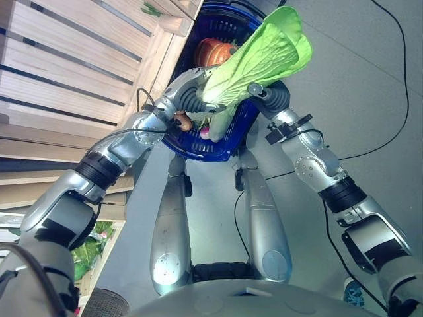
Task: Pick up fruits and vegetables into the basket
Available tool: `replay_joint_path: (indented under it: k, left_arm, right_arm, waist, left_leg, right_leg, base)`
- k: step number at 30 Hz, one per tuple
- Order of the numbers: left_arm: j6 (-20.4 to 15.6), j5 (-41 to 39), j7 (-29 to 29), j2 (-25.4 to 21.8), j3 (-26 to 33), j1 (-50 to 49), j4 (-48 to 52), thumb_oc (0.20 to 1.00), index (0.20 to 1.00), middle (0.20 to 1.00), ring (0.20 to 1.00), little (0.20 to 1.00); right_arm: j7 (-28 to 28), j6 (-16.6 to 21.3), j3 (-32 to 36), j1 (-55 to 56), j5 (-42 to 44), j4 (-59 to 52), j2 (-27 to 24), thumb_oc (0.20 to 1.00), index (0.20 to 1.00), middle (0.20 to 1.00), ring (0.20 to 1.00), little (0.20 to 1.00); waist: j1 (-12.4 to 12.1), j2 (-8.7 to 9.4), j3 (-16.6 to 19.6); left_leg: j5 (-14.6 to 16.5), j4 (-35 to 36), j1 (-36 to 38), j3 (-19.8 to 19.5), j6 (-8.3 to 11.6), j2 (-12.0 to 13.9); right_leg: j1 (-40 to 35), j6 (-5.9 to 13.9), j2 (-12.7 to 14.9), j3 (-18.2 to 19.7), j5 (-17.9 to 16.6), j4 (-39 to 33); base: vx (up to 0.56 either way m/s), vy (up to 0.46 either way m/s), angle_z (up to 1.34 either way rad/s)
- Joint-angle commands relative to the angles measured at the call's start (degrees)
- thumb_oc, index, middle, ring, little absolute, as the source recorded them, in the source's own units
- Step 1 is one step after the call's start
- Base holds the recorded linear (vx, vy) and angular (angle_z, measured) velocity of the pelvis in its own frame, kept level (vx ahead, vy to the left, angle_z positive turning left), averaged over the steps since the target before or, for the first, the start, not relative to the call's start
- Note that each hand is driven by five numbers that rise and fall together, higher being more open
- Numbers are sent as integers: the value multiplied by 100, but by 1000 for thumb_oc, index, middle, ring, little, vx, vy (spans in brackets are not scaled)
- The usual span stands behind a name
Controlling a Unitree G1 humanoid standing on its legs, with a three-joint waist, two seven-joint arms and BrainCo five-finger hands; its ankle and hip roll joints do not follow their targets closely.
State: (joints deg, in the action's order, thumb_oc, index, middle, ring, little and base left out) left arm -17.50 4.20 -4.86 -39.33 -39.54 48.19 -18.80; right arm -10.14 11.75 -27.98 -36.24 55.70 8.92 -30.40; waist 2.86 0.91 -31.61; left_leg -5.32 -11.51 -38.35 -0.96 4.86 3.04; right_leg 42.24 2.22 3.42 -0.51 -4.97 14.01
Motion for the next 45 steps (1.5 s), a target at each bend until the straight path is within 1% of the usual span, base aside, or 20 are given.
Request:
replay_joint_path:
  k: [1,12,13,14,15,18,20,21,24,27,28,29,33,36,40,41,42,45]
  left_arm:
    - [40,-17,175,-37,-131,-118,373,200,200,200,200,200]
    - [226,46,6,59,-146,-108,399,200,200,200,200,200]
    - [224,48,-29,60,-140,-113,379,442,442,442,442,442]
    - [263,55,-43,71,-123,-125,395,752,752,752,752,752]
    - [307,56,-78,81,-113,-132,405,1000,1000,1000,1000,1000]
    - [339,64,-286,119,-66,-172,373,1000,1000,1000,1000,1000]
    - [353,-3,-617,130,-10,-239,370,1000,1000,1000,1000,1000]
    - [363,-147,-896,158,65,-292,359,1000,1000,1000,1000,1000]
    - [217,-498,-1529,327,404,-493,208,1000,1000,1000,1000,1000]
    - [13,-653,-2081,569,833,-681,20,1000,1000,1000,1000,1000]
    - [13,-653,-2082,569,834,-682,21,1000,1000,1000,1000,1000]
    - [-36,-736,-2317,681,1065,-779,-29,1000,1000,1000,1000,1000]
    - [-44,-851,-2525,862,1536,-925,-118,1000,1000,1000,1000,1000]
    - [-48,-1045,-2630,895,1833,-920,-206,1000,1000,1000,1000,1000]
    - [-124,-1348,-2889,958,2182,-904,-451,1000,1000,1000,1000,1000]
    - [-115,-1401,-2979,974,2308,-895,-561,1000,1000,1000,1000,1000]
    - [-125,-1409,-2990,975,2320,-894,-587,1000,1000,1000,1000,1000]
    - [-103,-1489,-3176,992,2492,-858,-859,1000,1000,1000,1000,1000]
  right_arm:
    - [-466,529,-70,-112,160,-1162,203,200,200,200,200,200]
    - [-503,528,-111,-135,198,-1186,252,200,200,200,200,200]
    - [-520,541,-116,-138,210,-1169,251,200,200,200,200,200]
    - [-529,541,-117,-126,199,-1169,267,200,200,200,200,200]
    - [-524,547,-117,-118,185,-1170,272,200,200,200,200,200]
    - [-503,562,-121,-95,156,-1192,298,200,200,200,200,200]
    - [-496,603,-135,-77,165,-1199,286,200,200,200,200,200]
    - [-492,622,-131,-65,149,-1198,296,200,200,200,200,200]
    - [-507,681,-95,-36,143,-1145,311,200,200,200,200,200]
    - [-528,703,-3,-9,60,-1064,449,200,200,200,200,200]
    - [-527,703,-4,-9,60,-1064,449,200,200,200,200,200]
    - [-531,679,75,21,-7,-1058,533,200,200,200,200,200]
    - [-475,550,233,74,-160,-1113,657,200,200,200,200,200]
    - [-386,472,346,91,-255,-1146,688,200,200,200,200,200]
    - [-138,572,483,102,-476,-1036,646,200,200,200,200,200]
    - [-2,619,555,119,-624,-976,646,200,200,200,200,200]
    - [21,626,558,119,-651,-969,645,200,200,200,200,200]
    - [417,714,643,123,-1007,-870,623,200,200,200,200,200]
  waist:
    - [23,-4,182]
    - [26,-7,182]
    - [22,-7,182]
    - [20,-5,182]
    - [19,-9,182]
    - [16,-4,182]
    - [8,-2,182]
    - [0,-1,182]
    - [-25,11,182]
    - [-54,34,182]
    - [-52,33,182]
    - [-67,43,182]
    - [-84,53,182]
    - [-78,46,182]
    - [-49,30,182]
    - [-35,24,182]
    - [-33,23,182]
    - [-2,6,182]
  left_leg:
    - [117,40,-109,227,-100,-252]
    - [114,47,-133,220,-105,-269]
    - [114,45,-137,219,-107,-271]
    - [116,46,-133,221,-106,-269]
    - [118,47,-129,223,-105,-269]
    - [116,49,-119,219,-105,-272]
    - [112,49,-119,211,-104,-275]
    - [108,51,-121,208,-106,-280]
    - [115,36,-127,189,-108,-291]
    - [122,23,-143,167,-104,-298]
    - [122,23,-143,166,-103,-298]
    - [123,14,-150,151,-102,-309]
    - [142,-24,-148,124,-94,-329]
    - [143,-34,-127,127,-88,-335]
    - [152,-58,-106,135,-78,-337]
    - [156,-68,-102,141,-75,-335]
    - [158,-71,-101,142,-74,-335]
    - [172,-97,-96,149,-67,-338]
  right_leg:
    - [-177,333,-173,-347,302,220]
    - [-167,335,-168,-342,289,185]
    - [-163,335,-170,-346,290,191]
    - [-169,337,-169,-346,293,189]
    - [-174,338,-167,-347,296,189]
    - [-180,337,-170,-354,295,192]
    - [-188,334,-169,-359,294,186]
    - [-193,330,-170,-363,296,180]
    - [-193,327,-163,-377,313,189]
    - [-181,323,-171,-388,334,214]
    - [-182,323,-170,-389,335,214]
    - [-179,316,-177,-391,345,227]
    - [-184,294,-182,-414,385,278]
    - [-203,272,-189,-417,408,301]
    - [-215,249,-200,-403,453,345]
    - [-219,242,-203,-403,469,362]
    - [-218,241,-204,-401,473,367]
    - [-215,225,-210,-386,507,403]
  base:
    - [0,0,0]
    - [0,0,0]
    - [0,0,0]
    - [0,0,0]
    - [0,0,0]
    - [0,0,0]
    - [0,0,0]
    - [0,0,0]
    - [0,0,0]
    - [0,0,0]
    - [-5,-30,2]
    - [0,0,0]
    - [0,-8,1]
    - [0,0,0]
    - [4,19,0]
    - [2,36,0]
    - [4,37,-1]
    - [4,27,-1]
